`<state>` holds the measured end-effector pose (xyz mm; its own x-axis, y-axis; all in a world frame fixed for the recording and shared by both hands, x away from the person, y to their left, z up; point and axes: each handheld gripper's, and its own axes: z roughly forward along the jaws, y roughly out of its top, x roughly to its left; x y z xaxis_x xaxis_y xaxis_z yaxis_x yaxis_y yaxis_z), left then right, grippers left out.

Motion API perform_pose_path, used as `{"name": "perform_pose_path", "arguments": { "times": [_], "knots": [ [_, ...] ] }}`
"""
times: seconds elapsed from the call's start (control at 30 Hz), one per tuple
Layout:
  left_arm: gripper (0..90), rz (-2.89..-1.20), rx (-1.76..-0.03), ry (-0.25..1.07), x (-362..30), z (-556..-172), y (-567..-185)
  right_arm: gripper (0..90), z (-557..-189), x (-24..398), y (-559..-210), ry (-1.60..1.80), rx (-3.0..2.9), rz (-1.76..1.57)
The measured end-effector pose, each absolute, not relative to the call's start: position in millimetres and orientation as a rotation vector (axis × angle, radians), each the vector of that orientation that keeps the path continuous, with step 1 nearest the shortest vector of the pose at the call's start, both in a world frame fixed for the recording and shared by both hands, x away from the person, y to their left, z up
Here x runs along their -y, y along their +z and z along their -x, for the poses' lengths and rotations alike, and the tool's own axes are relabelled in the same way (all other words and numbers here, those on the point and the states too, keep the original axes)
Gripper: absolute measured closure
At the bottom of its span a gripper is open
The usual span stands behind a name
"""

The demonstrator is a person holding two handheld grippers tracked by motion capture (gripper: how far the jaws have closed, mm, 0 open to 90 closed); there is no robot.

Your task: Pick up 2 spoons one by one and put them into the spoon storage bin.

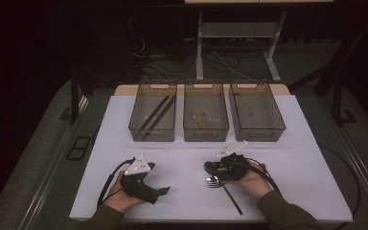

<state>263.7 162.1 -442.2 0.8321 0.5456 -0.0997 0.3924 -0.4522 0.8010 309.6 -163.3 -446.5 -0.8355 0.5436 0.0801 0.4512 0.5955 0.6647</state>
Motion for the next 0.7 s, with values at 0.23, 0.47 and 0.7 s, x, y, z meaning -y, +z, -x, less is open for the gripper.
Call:
{"name": "perform_pose_path", "arguments": {
  "times": [0.23,0.47,0.7],
  "knots": [
    [0.0,-2.1,-0.685,0.213,-162.2,-263.7,-442.2,76.9,-308.4,160.8,-445.7,1.084,-2.685,-0.818],
    [0.0,-2.099,-0.683,0.213,-162.3,-263.6,-442.1,83.4,-306.7,155.8,-445.4,1.097,-2.694,-0.797],
    [0.0,-2.099,-0.682,0.213,-162.1,-263.7,-442.1,85.8,-308.1,155.4,-444.4,1.099,-2.701,-0.797]
  ]
}}
